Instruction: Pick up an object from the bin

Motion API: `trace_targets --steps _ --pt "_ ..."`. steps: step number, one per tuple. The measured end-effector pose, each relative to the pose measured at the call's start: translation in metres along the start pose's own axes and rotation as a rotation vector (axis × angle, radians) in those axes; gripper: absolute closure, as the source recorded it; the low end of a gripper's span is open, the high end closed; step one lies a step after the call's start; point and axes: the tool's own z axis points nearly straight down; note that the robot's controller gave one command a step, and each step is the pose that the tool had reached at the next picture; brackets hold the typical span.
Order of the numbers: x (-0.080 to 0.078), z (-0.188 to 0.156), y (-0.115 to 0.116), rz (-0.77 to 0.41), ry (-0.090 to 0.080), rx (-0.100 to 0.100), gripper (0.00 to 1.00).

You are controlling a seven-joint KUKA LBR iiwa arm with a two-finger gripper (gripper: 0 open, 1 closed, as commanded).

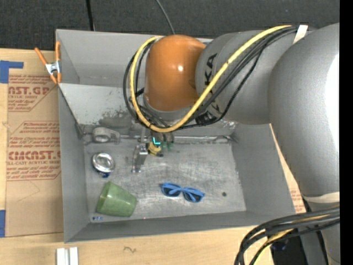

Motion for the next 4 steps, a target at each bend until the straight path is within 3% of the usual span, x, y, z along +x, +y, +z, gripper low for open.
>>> trace_targets --steps 1,2,3,4 --pt "0.031 0.050 -0.146 -0.078 -0.003 0.002 0.00" --pt "0.094 0.096 -0.144 -0.232 -0.028 0.000 0.00" --pt "0.099 0.097 -0.144 -0.234 -0.005 0.001 1.00" --pt "0.092 -0.042 -0.159 -0.484 -0.014 0.004 1.00"
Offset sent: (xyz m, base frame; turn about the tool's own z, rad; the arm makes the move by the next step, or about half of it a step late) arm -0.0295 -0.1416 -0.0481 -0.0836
